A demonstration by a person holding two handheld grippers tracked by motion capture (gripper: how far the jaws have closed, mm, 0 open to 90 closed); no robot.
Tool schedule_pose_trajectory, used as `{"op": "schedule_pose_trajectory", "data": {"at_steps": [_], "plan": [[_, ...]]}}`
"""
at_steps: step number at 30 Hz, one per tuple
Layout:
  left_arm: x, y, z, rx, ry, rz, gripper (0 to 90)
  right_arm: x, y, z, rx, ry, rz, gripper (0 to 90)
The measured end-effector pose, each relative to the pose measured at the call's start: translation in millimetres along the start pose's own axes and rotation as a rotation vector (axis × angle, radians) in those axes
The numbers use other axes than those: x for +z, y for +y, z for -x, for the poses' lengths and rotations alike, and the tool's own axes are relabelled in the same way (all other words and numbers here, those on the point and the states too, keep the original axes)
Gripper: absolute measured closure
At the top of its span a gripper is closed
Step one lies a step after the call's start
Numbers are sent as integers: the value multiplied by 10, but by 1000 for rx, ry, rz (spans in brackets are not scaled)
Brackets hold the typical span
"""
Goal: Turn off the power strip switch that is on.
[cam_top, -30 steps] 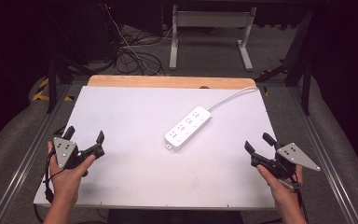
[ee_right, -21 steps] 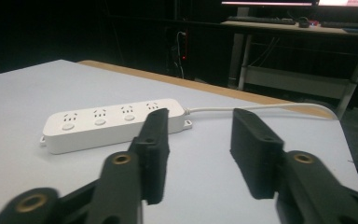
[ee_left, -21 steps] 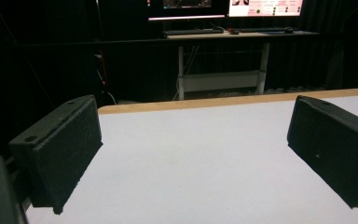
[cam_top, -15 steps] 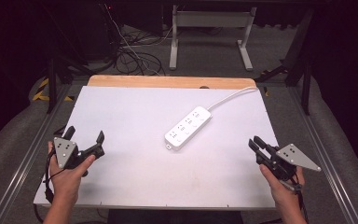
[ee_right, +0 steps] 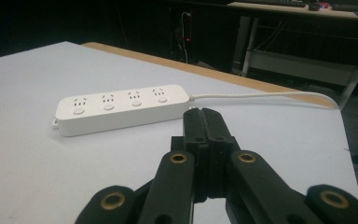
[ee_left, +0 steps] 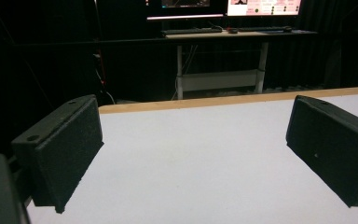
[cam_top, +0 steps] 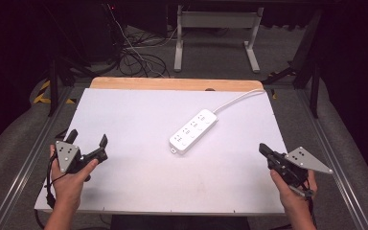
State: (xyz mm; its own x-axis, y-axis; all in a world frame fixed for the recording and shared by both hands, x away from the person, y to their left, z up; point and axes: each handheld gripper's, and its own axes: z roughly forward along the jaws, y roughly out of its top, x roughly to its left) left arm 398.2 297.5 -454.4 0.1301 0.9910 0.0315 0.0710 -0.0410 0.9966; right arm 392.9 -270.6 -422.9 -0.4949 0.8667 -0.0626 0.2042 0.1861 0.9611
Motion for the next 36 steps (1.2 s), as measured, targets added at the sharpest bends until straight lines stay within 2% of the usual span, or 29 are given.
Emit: {"op": "schedule_pose_trajectory", "data": {"at_steps": [2,10,18,23,30,36], "plan": [[0,0,0,1,-1,-1,42,-1,46,-6,-1,-5,-19,900],[5,-6,4,2,-3,-5,45,23,205,24,38,1,-36,900],[14,-13,6,6,-3,-10,48,85,376,-18,35,23,-47,900],[12,-16,12,9,-4,-14,49,191,441,-65,20,30,-68,900],[12,-29,0,11,-4,-21,52,435,631,-130,13,45,-93,900],[9,-35,-11,14,-2,-25,54,592,677,-155,1,59,-129,900]]}}
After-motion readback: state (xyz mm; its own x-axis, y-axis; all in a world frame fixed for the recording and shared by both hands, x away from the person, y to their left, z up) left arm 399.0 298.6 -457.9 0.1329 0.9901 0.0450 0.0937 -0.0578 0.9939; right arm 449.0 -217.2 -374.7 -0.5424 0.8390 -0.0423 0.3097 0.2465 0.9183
